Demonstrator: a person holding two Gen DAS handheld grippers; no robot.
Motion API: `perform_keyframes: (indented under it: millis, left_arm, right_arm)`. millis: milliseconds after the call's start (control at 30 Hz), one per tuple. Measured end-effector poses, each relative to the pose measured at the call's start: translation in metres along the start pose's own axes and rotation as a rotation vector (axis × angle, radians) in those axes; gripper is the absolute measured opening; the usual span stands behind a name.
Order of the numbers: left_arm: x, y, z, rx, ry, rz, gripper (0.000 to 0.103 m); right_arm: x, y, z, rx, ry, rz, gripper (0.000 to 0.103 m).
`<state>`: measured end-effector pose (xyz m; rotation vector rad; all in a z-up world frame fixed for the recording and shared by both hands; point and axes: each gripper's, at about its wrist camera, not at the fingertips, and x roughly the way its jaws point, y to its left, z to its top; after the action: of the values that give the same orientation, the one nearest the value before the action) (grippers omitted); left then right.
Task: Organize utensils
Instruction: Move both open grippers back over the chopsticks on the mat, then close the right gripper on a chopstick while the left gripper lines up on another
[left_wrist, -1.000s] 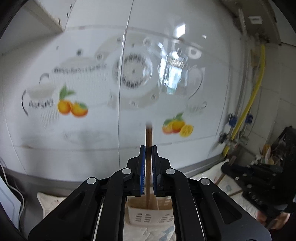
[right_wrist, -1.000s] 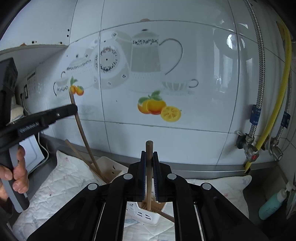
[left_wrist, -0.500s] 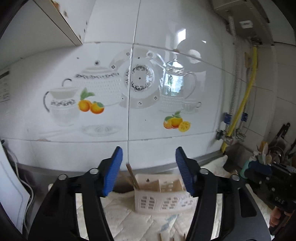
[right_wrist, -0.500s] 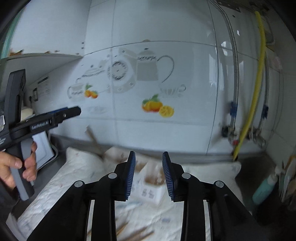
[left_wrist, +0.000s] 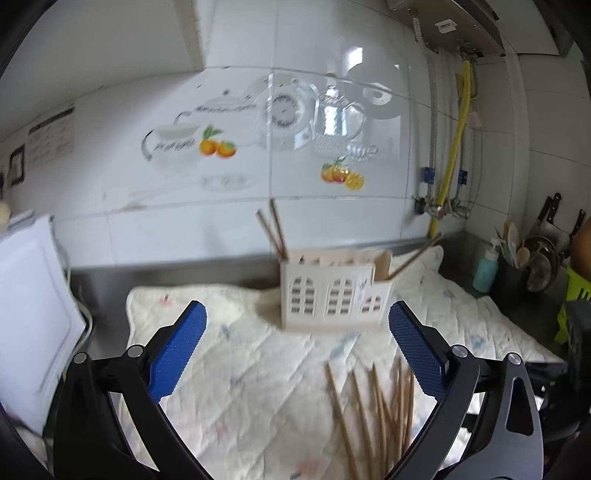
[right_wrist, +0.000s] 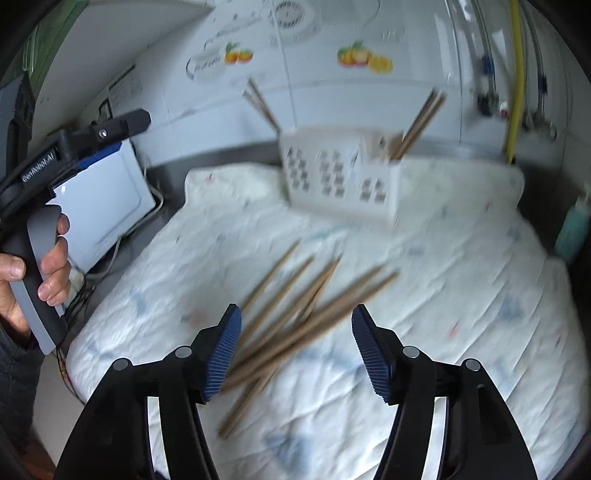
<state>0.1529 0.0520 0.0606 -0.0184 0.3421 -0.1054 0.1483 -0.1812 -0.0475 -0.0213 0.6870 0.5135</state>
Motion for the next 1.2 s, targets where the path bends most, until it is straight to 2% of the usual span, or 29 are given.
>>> perform_keyframes:
  millis: [67,233,400,467,533,700,800,900,1000,1200]
  left_arm:
    - [-0.005,0.004,-0.015,-0.007,0.016,0.01,0.098]
    - [-0.014,0.015,-0.046,-0.033,0.053,0.04,0.098]
    - [-0.019,0.026,-0.063,-0.071,0.076,0.053,0.098]
    - [-0.02,0.029,-0.067,-0.086,0.082,0.056,0.098]
    - [-0.022,0.032,-0.072,-0.097,0.086,0.055,0.098]
    - [-0.023,0.031,-0.085,-0.091,0.115,0.051,0.098]
    - [-0.02,0.03,-0.095,-0.101,0.154,0.044,0.098]
    - [-0.018,0.027,-0.106,-0.105,0.192,0.036,0.097]
    - [-0.017,0.022,-0.115,-0.1,0.215,0.027,0.097]
    - [-0.011,0.007,-0.133,-0.088,0.281,-0.013,0.085]
  right_arm:
    - [0.008,0.012,-0.019,0.004,0.026,0.01,0.071]
    - [0.017,0.039,-0.046,-0.035,0.058,-0.016,0.072]
    - [0.027,0.052,-0.064,-0.05,0.08,-0.051,0.072]
    - [0.031,0.058,-0.072,-0.079,0.075,-0.093,0.065]
    - [0.034,0.06,-0.076,-0.077,0.085,-0.095,0.047]
    - [0.039,0.058,-0.085,-0.021,0.099,-0.079,0.04]
    - [0.041,0.066,-0.087,-0.064,0.093,-0.129,0.028]
    - [0.04,0.063,-0.087,-0.057,0.094,-0.141,0.018]
    - [0.035,0.057,-0.087,-0.053,0.088,-0.154,0.013]
    - [0.026,0.053,-0.089,-0.062,0.068,-0.181,0.007]
